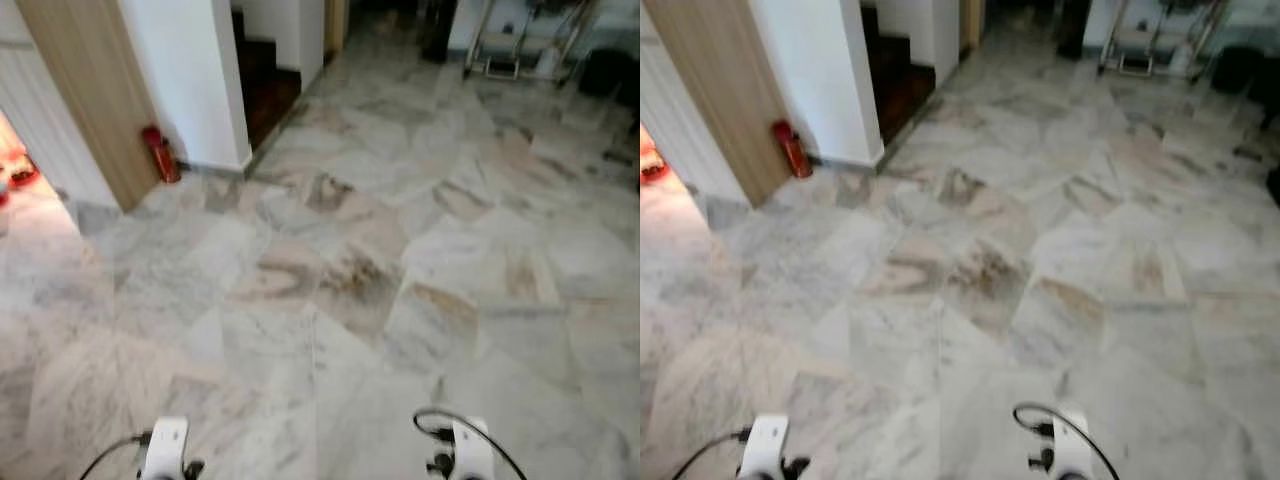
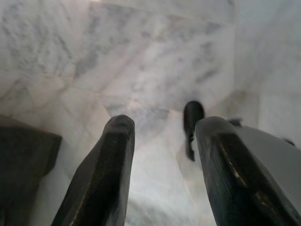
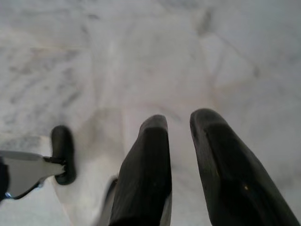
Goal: Move the pillow to the sofa from floor
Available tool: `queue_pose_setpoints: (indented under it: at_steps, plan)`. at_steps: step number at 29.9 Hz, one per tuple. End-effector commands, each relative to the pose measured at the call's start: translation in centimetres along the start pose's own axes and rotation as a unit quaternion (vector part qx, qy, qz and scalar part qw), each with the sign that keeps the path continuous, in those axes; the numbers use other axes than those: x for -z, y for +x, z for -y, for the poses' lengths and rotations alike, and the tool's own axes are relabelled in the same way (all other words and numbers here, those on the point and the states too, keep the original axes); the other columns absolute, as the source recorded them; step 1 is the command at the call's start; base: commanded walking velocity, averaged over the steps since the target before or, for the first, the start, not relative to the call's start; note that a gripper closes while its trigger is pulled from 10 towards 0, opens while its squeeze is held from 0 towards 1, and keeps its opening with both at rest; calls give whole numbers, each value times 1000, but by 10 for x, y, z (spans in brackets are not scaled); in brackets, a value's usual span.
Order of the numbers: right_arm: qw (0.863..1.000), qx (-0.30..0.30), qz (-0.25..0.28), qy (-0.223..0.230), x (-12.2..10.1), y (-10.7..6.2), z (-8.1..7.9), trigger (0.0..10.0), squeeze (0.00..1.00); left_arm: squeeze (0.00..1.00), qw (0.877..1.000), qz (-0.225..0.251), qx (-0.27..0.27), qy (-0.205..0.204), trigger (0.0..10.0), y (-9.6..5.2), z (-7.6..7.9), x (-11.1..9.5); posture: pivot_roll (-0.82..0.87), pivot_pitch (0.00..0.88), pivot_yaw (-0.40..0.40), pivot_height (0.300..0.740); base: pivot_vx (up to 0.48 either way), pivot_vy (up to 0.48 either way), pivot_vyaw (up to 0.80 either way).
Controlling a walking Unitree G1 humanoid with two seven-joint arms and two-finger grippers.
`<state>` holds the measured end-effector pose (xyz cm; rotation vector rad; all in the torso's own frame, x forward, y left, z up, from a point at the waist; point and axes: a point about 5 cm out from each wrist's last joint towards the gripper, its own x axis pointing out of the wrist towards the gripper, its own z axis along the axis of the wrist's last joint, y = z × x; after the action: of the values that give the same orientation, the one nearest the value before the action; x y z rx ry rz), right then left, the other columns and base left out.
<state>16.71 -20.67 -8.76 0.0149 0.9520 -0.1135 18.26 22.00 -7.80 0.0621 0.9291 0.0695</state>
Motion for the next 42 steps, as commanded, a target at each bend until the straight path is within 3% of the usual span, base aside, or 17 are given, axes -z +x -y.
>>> queue_pose_setpoints:
  at_steps: [1,42]
  plan:
    - [994,-59,21,90,-42,8,-69,10000,0,0,998,-55,24,17,10000,-7,-2,32,-32,0,-41,740,-326,0,0]
    - [995,-52,19,84,-42,8,-66,10000,0,0,997,-64,25,17,10000,-9,1,38,-32,0,-48,740,-327,0,0]
